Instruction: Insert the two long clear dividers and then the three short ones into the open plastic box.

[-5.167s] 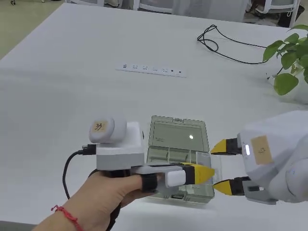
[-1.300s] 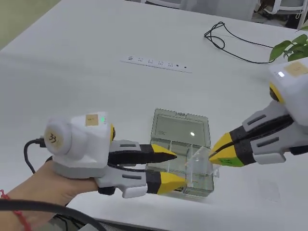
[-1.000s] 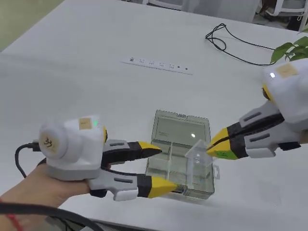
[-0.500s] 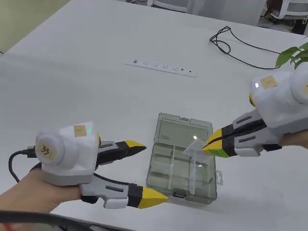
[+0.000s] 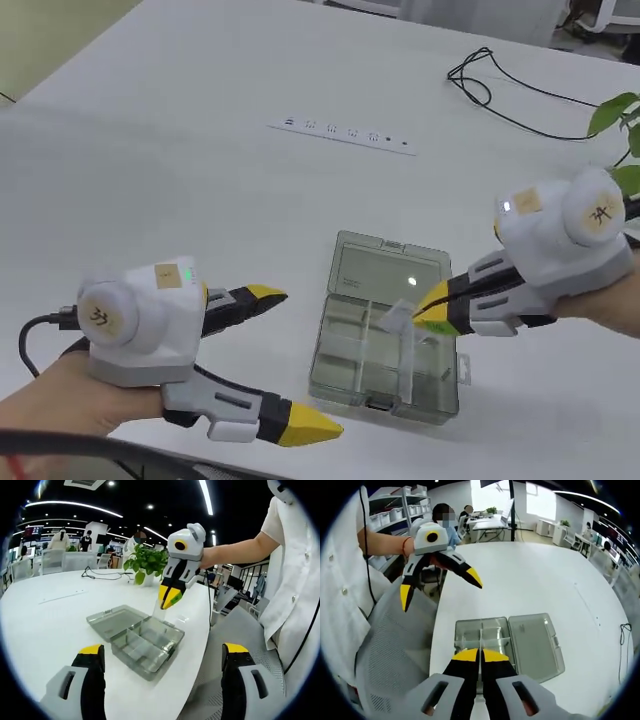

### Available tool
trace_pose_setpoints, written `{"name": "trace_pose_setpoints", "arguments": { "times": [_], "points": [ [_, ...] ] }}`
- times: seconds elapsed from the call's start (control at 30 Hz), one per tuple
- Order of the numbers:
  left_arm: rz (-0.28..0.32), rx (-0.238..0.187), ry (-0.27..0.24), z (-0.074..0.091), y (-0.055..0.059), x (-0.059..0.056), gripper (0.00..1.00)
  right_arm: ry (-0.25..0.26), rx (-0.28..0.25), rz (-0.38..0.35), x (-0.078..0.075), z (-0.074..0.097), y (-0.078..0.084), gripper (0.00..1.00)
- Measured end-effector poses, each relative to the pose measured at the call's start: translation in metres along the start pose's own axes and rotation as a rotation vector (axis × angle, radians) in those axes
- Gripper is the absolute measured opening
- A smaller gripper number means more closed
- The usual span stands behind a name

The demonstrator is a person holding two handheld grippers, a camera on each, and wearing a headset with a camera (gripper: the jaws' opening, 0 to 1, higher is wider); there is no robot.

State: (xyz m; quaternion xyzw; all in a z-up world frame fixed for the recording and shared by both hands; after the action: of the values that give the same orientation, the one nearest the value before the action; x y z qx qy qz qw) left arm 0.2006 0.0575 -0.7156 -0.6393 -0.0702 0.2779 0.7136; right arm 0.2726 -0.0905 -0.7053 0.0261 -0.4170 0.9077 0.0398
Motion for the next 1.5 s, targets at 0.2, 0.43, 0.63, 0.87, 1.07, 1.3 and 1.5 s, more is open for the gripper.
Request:
{"name": "trace_pose_setpoints", "arguments": {
  "times": [0.2, 0.43, 0.63, 0.87, 1.07, 1.3, 1.5],
  "points": [
    [0.003, -0.001, -0.001, 0.000, 0.000, 0.001, 1.00, 0.003, 0.004, -0.010, 0.000, -0.004, 0.004, 0.03],
    [0.005, -0.001, -0.002, -0.002, 0.000, 0.001, 1.00, 0.002, 0.007, -0.013, -0.003, -0.008, 0.010, 0.03],
    [0.013, -0.011, -0.003, -0.002, -0.001, 0.000, 1.00, 0.003, 0.013, 0.004, -0.001, -0.010, 0.013, 0.03],
    [0.018, -0.012, -0.003, -0.003, 0.001, 0.001, 1.00, -0.002, 0.008, 0.027, 0.001, -0.015, 0.013, 0.02],
    [0.023, -0.009, 0.000, -0.003, 0.002, 0.000, 1.00, -0.013, 0.010, 0.087, 0.001, -0.019, 0.014, 0.02],
    [0.024, -0.010, 0.002, -0.004, 0.003, 0.000, 1.00, -0.018, 0.019, 0.107, -0.002, -0.023, 0.016, 0.02],
    [0.022, -0.004, 0.003, -0.005, 0.004, 0.001, 1.00, -0.022, 0.033, 0.103, -0.004, -0.030, 0.018, 0.02]
  ]
}}
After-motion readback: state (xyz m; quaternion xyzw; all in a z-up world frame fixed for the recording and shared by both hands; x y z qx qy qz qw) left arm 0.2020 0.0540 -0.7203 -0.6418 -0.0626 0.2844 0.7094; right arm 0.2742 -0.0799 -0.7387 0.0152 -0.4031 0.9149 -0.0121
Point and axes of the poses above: the centre of the closed fingertips' face, and the gripper's own axes: z roughly backward along the fingers, x roughly to its left, y roughly out of its underside, the point moved 5 cm from there along z, roughly backward along the fingers, and after that the axes turned 9 degrees about -x, right-handed, at the moved point
